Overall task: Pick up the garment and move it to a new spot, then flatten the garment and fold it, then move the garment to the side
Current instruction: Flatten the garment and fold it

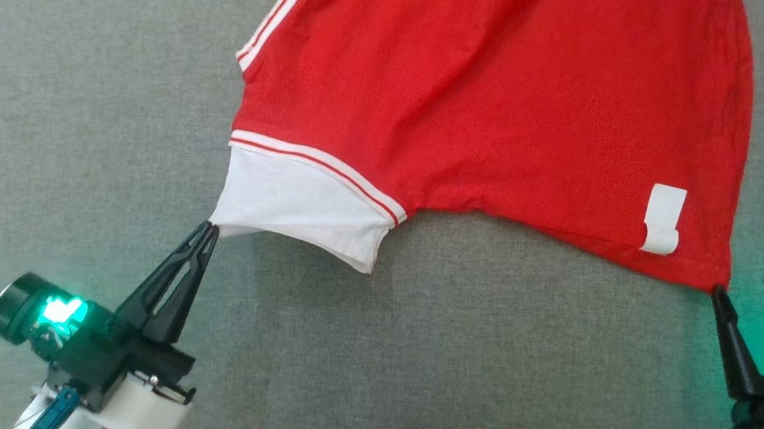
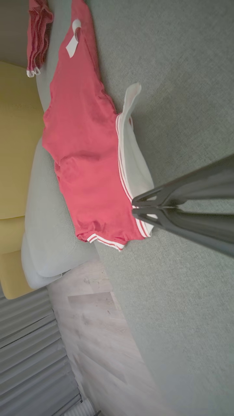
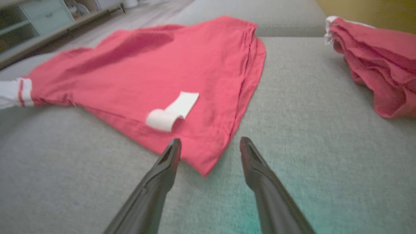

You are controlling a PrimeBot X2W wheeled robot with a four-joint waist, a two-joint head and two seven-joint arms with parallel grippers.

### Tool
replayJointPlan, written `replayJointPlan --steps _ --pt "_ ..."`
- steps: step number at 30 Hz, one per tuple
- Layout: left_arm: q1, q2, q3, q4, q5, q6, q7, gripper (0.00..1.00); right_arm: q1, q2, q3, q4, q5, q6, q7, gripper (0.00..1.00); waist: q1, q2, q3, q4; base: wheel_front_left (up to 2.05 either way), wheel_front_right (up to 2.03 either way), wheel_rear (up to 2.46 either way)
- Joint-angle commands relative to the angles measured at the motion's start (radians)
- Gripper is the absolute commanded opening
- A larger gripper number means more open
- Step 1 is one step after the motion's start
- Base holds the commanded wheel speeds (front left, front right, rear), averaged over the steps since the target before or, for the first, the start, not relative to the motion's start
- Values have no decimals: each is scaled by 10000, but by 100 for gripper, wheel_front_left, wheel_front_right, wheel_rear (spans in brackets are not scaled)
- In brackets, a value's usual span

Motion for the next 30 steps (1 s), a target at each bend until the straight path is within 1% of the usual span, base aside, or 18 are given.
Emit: replayJointPlan --steps 1,4,6,8,16,17,18,19,20,21,23,24,26,27,30 --pt "-13 308 560 -156 147 -34 -91 0 151 -387 62 -284 238 -7 -62 100 0 -1 -73 18 0 0 0" --pt "175 2 1041 -47 410 -370 -92 0 106 -813 412 -383 1278 -7 55 100 0 -1 -140 36 0 0 0" --pt "235 -185 1291 30 599 -622 -92 0 -14 -991 629 -385 2092 -7 366 100 0 -1 -171 85 0 0 0" --pt "251 -374 1510 73 781 -865 -92 0 -88 -1176 812 -331 2645 -7 640 100 0 -1 -184 187 0 0 0" --pt "437 -820 2433 175 1323 -1502 -92 0 -445 -1484 1324 152 3985 -7 671 100 0 -1 -105 368 0 0 0" --pt "467 -864 2519 185 1381 -1569 -93 0 -492 -1531 1401 201 4067 -7 665 97 0 -1 -91 373 0 0 0" --pt "494 -910 2599 194 1435 -1635 -93 0 -535 -1586 1500 246 4137 -7 683 89 0 -1 -77 380 0 0 0" --pt "515 -952 2675 205 1488 -1702 -93 0 -581 -1645 1588 287 4176 -7 673 77 0 -1 -63 388 0 0 0" --pt "531 -997 2746 217 1541 -1768 -93 0 -618 -1674 1653 333 4226 -7 647 71 0 -1 -48 399 0 0 0" --pt "546 -1043 2815 227 1590 -1832 -93 0 -651 -1707 1721 362 4270 -7 617 53 0 -1 -35 407 0 0 0" --pt "584 -1138 2946 247 1681 -1951 -93 0 -712 -1761 1840 401 4338 -7 556 42 0 -1 -17 410 0 0 0" --pt "608 -1184 3007 258 1722 -2010 -93 0 -736 -1782 1885 411 4370 -7 523 33 0 -1 -10 409 0 0 0" --pt "653 -1269 3122 291 1797 -2129 -93 0 -777 -1841 1948 423 4395 -7 431 8 0 -1 -3 411 0 0 0" --pt "674 -1306 3180 312 1835 -2185 -93 0 -795 -1875 1941 455 4373 -7 373 0 0 -1 -5 410 0 0 0" --pt "736 -1408 3373 362 1936 -2330 -93 0 -838 -1954 1921 423 4278 -7 220 0 0 -1 -61 382 0 0 0"
